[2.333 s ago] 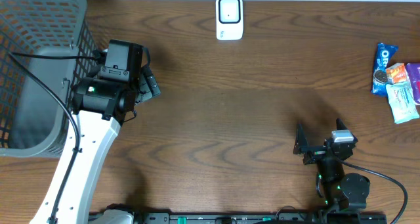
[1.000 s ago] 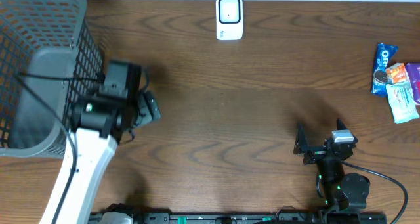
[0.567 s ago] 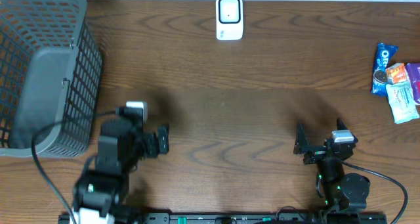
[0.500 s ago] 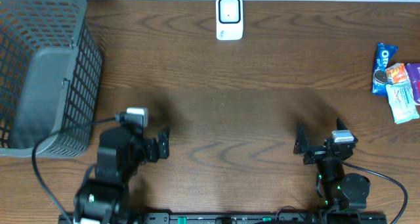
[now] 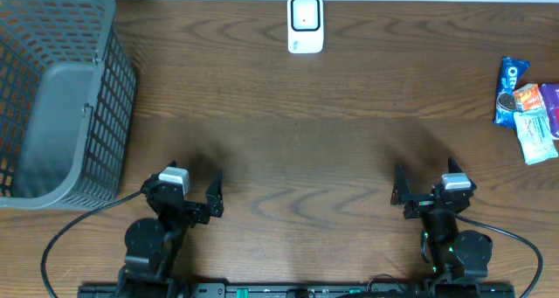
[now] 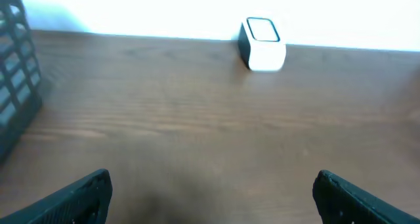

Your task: Scan the item barcode

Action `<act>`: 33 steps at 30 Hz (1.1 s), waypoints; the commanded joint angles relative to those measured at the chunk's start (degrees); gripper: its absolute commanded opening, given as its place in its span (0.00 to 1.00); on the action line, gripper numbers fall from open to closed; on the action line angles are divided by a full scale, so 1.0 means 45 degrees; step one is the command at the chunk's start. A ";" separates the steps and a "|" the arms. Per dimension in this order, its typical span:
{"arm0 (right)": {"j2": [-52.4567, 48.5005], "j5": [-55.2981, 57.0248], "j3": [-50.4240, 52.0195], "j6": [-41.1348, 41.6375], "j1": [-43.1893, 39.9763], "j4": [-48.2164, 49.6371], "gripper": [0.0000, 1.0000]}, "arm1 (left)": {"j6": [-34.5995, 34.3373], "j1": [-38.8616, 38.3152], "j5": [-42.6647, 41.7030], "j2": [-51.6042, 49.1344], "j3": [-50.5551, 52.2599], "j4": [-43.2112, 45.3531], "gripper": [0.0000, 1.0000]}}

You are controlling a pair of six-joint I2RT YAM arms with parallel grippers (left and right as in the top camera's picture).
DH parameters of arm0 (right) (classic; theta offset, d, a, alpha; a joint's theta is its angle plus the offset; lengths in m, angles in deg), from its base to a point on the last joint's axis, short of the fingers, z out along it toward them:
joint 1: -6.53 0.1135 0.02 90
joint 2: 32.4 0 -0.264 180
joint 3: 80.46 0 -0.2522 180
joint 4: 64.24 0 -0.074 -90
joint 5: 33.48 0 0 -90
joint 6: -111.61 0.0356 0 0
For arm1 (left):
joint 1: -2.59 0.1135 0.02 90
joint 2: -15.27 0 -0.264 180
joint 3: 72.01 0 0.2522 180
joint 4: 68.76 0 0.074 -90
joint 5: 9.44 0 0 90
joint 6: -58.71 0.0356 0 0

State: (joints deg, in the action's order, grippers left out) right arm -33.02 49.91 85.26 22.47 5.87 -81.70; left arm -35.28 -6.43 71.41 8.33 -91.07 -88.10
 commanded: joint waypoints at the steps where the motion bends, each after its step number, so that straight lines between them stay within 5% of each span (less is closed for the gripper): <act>1: 0.0073 0.0019 0.0044 0.0170 0.0087 -0.0029 0.99 | 0.0214 0.0364 -0.0160 0.0971 0.0816 0.0811 0.98; 9: 0.0073 0.0019 0.0044 0.0170 0.0087 -0.0029 0.99 | 0.0219 0.1977 -0.0063 0.1530 0.1127 0.1894 0.98; 15: 0.0073 0.0019 0.0044 0.0170 0.0083 -0.0029 0.99 | 0.0214 0.3589 -0.0019 0.1530 0.1127 0.0447 0.98; 33: 0.0073 0.0019 0.0044 0.0175 0.0083 -0.0029 0.99 | 0.1423 0.3259 -0.0403 0.1530 0.1127 0.0486 0.98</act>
State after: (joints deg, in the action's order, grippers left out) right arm -33.02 49.91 85.26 22.47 5.87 -81.73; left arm -30.27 8.65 71.65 14.69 -86.44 -83.12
